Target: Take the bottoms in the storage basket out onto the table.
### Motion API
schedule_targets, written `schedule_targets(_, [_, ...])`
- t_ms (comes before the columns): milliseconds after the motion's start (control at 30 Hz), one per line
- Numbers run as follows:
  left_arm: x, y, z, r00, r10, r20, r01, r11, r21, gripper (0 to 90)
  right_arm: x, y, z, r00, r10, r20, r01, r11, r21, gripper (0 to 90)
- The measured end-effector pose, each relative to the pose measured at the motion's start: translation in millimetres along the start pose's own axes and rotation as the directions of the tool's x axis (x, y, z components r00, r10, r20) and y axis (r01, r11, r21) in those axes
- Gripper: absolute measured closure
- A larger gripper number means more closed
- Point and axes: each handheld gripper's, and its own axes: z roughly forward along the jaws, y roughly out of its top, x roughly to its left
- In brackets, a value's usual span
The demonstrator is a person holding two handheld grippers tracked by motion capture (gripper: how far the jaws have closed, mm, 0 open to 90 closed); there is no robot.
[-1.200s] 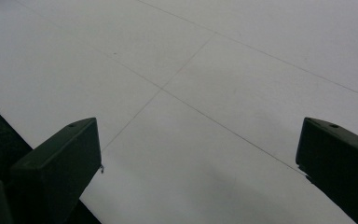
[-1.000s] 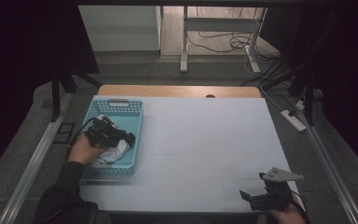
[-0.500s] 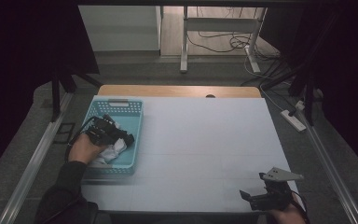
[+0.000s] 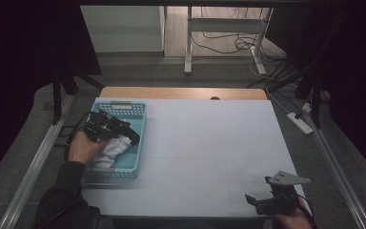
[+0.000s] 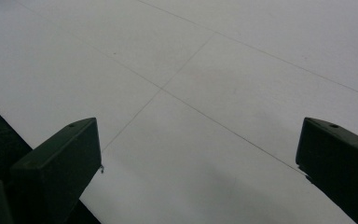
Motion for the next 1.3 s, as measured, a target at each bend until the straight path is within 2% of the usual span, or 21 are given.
schedule_targets(133, [3.7,3.6,-13.0,0.9981,-0.027,0.056,0.03,0.998,-0.056,77.5,0.0,0.0,0.0,1.0,0.0,0.0,0.0,1.0,0.0,0.4])
schedule_targets(200, [4.2,5.4,-16.9,0.9977,-0.027,0.063,0.031,0.9973,-0.067,77.5,0.0,0.0,0.0,1.0,0.0,0.0,0.0,1.0,0.0,0.4])
schedule_targets(300, [5.0,7.8,-22.9,0.9946,-0.03,0.1,0.04,0.9941,-0.101,77.5,0.0,0.0,0.0,1.0,0.0,0.0,0.0,1.0,0.0,0.4])
schedule_targets(400, [5.3,9.1,-25.0,0.9924,-0.033,0.119,0.047,0.9913,-0.123,77.4,0.0,0.0,0.0,1.0,0.0,0.0,0.0,1.0,0.0,0.3])
schedule_targets(433, [5.8,9.3,-23.7,0.9929,-0.04,0.112,0.053,0.9916,-0.118,77.2,0.0,0.0,0.0,1.0,0.0,0.0,0.0,1.0,0.0,0.3])
schedule_targets(533, [10.3,7.9,-13.1,0.9956,-0.087,0.035,0.089,0.9941,-0.061,75.1,0.0,-0.1,-0.2,1.0,-0.001,0.0,0.001,1.0,-0.001,0.4])
schedule_targets(567, [12.9,6.4,-6.6,0.9939,-0.11,0.005,0.111,0.9934,-0.029,68.1,0.1,-0.1,-0.3,1.0,-0.001,0.0,0.001,1.0,-0.002,0.4])
schedule_targets(633, [15.0,2.6,3.4,0.9947,-0.097,-0.034,0.097,0.9952,0.006,54.3,0.0,-0.1,-0.3,1.0,-0.002,0.0,0.002,1.0,-0.002,0.4])
schedule_targets(667, [15.5,1.0,9.1,0.9951,-0.087,-0.048,0.089,0.9952,0.041,54.3,0.0,-0.1,-0.3,1.0,-0.002,0.0,0.002,1.0,-0.002,0.4])
schedule_targets(700, [16.0,-0.5,14.5,0.9942,-0.097,-0.045,0.1,0.9929,0.064,48.1,0.0,-0.1,-0.2,1.0,-0.001,0.0,0.001,1.0,-0.001,0.4])
schedule_targets(767, [18.1,-2.6,23.1,0.9922,-0.125,-0.008,0.125,0.9878,0.094,34.4,0.2,0.0,0.0,1.0,0.0,0.0,0.0,1.0,-0.001,0.4])
schedule_targets(833, [18.8,-4.2,27.5,0.992,-0.126,-0.006,0.126,0.9857,0.112,27.1,0.3,0.0,-0.1,1.0,-0.001,0.0,0.001,1.0,-0.001,0.4])
schedule_targets(900, [19.2,-5.8,34.1,0.9891,-0.147,-0.004,0.146,0.9752,0.166,17.1,0.3,0.0,-0.1,1.0,-0.003,0.0,0.003,1.0,-0.001,0.4])
schedule_targets(1033, [12.7,-8.7,43.7,0.991,-0.123,-0.053,0.132,0.9636,0.233,8.6,0.3,-0.2,-0.4,1.0,-0.005,0.0,0.005,1.0,-0.002,0.4])
schedule_targets(1067, [9.8,-9.4,47.5,0.9916,-0.109,-0.07,0.124,0.9582,0.258,6.8,0.3,-0.2,-0.4,1.0,-0.005,0.0,0.005,1.0,-0.002,0.4])
schedule_targets(1100, [6.3,-9.7,49.7,0.992,-0.082,-0.096,0.105,0.9571,0.27,4.5,0.4,-0.2,-0.4,1.0,-0.006,0.0,0.006,1.0,-0.001,0.4])
schedule_targets(1167, [6.2,-9.8,49.0,0.9896,-0.104,-0.1,0.128,0.9543,0.27,4.5,0.7,-0.3,-0.5,1.0,-0.008,0.0,0.008,1.0,-0.003,0.4])
schedule_targets(1200, [6.4,-10.4,47.3,0.989,-0.108,-0.101,0.132,0.9549,0.266,13.0,0.8,-0.4,-0.5,1.0,-0.009,0.001,0.009,1.0,-0.003,0.4])
schedule_targets(1233, [6.4,-11.6,44.3,0.9892,-0.109,-0.098,0.131,0.9568,0.259,13.0,0.8,-0.4,-0.5,1.0,-0.009,0.001,0.009,1.0,-0.003,0.4])
schedule_targets(1267, [6.3,-13.2,40.4,0.9894,-0.109,-0.095,0.13,0.9582,0.255,32.9,0.8,-0.4,-0.5,1.0,-0.01,0.001,0.01,1.0,-0.003,0.4])
schedule_targets(1300, [5.5,-14.5,37.3,0.9909,-0.102,-0.089,0.121,0.9591,0.256,32.9,0.8,-0.4,-0.5,1.0,-0.01,0.001,0.01,1.0,-0.003,0.4])
